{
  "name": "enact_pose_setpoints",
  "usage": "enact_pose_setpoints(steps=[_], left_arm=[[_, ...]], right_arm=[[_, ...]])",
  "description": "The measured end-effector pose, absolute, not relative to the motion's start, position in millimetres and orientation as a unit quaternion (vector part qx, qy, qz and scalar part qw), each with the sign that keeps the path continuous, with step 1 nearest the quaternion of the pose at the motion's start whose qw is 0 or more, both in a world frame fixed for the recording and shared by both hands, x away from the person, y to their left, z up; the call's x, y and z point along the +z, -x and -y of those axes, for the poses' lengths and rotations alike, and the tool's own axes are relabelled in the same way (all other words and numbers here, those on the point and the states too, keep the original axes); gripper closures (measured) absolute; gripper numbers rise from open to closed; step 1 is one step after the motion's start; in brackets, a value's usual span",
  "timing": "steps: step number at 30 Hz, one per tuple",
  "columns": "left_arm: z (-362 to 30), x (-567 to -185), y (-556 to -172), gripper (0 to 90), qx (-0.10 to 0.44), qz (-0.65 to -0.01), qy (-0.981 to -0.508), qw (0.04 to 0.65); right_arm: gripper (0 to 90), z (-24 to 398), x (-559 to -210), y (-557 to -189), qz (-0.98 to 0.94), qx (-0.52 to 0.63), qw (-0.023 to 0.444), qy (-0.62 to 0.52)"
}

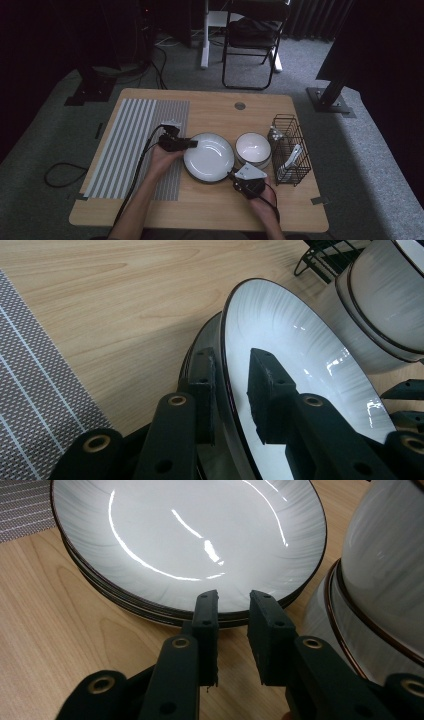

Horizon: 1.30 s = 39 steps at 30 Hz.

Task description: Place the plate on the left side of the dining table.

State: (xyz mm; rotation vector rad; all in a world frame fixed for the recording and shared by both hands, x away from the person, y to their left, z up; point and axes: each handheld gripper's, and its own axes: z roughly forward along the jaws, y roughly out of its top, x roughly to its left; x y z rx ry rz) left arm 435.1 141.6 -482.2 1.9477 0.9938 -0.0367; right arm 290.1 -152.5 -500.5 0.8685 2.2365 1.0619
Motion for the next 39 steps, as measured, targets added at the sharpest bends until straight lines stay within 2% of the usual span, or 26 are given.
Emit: enact_pose_setpoints(steps=[8, 14, 19, 24, 26, 29, 34, 39], left_arm=[[-142.5, -485.2, -438.2, 71.4, -0.038, -0.414, -0.779, 0.469], [-142.4, -486.1, -439.4, 81.5, -0.034, -0.432, -0.774, 0.462], [-144.3, -488.9, -440.4, 83.7, -0.052, -0.453, -0.753, 0.474], [-144.1, -490.5, -440.6, 82.9, -0.067, -0.46, -0.748, 0.473], [-141.7, -491.4, -440.6, 77.2, -0.08, -0.463, -0.749, 0.467], [-141.4, -491.3, -440.1, 78.9, -0.073, -0.461, -0.753, 0.463], [-145.7, -492.9, -440.9, 82.4, -0.09, -0.468, -0.732, 0.487], [-143.1, -486.6, -438.0, 82.8, -0.072, -0.466, -0.733, 0.49]], right_arm=[[74.6, 152.3, -501.0, -289.7, -0.823, 0.394, 0.257, -0.319], [74.8, 152.4, -501.2, -289.5, -0.823, 0.394, 0.257, -0.319], [74.5, 152.9, -501.3, -289.7, -0.822, 0.396, 0.255, -0.319], [74.7, 153.4, -501.5, -290.0, -0.822, 0.398, 0.253, -0.32], [75.1, 153.1, -501.7, -289.8, -0.821, 0.399, 0.253, -0.321], [75.0, 153.0, -501.8, -289.7, -0.821, 0.399, 0.254, -0.321], [74.1, 153.4, -502.0, -290.1, -0.821, 0.398, 0.254, -0.32], [72.0, 153.7, -502.6, -290.1, -0.82, 0.397, 0.257, -0.322]])
